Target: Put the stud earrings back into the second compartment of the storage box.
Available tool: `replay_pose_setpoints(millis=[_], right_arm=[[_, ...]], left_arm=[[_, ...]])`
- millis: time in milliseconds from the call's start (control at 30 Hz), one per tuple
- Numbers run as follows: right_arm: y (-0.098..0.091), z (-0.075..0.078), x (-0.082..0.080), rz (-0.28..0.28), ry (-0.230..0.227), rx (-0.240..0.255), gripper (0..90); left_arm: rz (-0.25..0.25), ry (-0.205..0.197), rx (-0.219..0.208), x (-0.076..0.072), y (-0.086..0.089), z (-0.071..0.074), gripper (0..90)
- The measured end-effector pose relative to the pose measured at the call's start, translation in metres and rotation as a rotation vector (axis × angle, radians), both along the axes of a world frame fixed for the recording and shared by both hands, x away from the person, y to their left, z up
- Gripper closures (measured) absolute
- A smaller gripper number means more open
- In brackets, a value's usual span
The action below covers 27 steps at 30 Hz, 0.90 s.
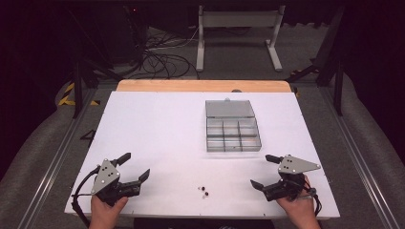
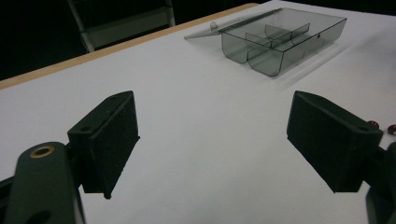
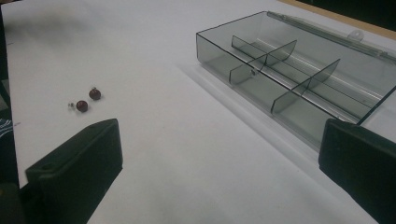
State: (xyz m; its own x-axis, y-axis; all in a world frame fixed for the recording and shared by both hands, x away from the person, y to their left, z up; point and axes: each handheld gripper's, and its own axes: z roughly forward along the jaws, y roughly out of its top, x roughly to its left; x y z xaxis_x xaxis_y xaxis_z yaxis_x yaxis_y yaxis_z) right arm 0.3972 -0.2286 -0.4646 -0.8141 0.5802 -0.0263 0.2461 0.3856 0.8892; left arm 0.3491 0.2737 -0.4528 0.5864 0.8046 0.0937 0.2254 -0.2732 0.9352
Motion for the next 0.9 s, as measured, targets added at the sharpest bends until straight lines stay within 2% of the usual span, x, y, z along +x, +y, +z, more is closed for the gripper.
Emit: replay_pose_setpoints(millis=[300, 400, 667, 900], right_arm=[[0.000, 0.000, 0.000, -0.002, 0.001, -0.004, 0.5], [0.001, 0.001, 0.000, 0.000, -0.007, -0.008, 0.4], [0.005, 0.002, 0.001, 0.012, -0.007, -0.003, 0.0], [0.010, 0.006, 0.006, 0.029, 0.025, -0.009, 0.0]], left_arm=[[0.006, -0.041, 0.066, -0.003, -0.004, 0.001, 17.0], [0.017, -0.066, 0.115, -0.005, -0.006, 0.002, 16.9], [0.002, -0.031, 0.057, -0.005, -0.004, 0.003, 16.6], [0.005, -0.033, 0.063, -0.005, -0.004, 0.003, 16.8]])
